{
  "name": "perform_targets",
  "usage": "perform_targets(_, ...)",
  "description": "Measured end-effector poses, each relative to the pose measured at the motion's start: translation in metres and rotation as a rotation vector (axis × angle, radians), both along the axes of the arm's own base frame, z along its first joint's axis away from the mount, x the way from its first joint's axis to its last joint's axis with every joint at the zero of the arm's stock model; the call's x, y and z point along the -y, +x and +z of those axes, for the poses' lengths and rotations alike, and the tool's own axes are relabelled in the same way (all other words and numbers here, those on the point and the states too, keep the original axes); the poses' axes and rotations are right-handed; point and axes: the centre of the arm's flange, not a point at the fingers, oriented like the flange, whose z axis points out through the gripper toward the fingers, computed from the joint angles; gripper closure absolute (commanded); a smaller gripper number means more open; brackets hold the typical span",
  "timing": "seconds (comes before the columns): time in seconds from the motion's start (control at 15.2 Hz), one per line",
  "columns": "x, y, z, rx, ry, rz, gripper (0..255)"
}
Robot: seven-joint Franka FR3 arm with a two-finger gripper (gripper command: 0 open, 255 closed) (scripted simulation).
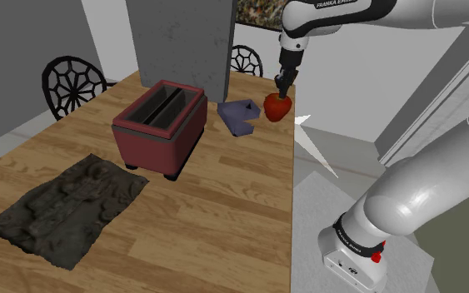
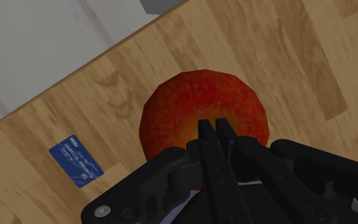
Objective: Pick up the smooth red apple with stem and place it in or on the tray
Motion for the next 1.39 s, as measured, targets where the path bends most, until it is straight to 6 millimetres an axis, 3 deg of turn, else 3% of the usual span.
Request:
perform_targets(0.4,-0.001,0.006,0.028,0.000,0.000,0.000,255)
perform_targets(0.79,-0.007,0.071,0.059,-0.001,0.000,0.000,255)
perform_targets(1.12,-0.013,0.139,0.091,0.001,0.001,-0.001,255)
perform_targets(1.39,-0.014,0.153,0.081,-0.001,0.000,0.000,255)
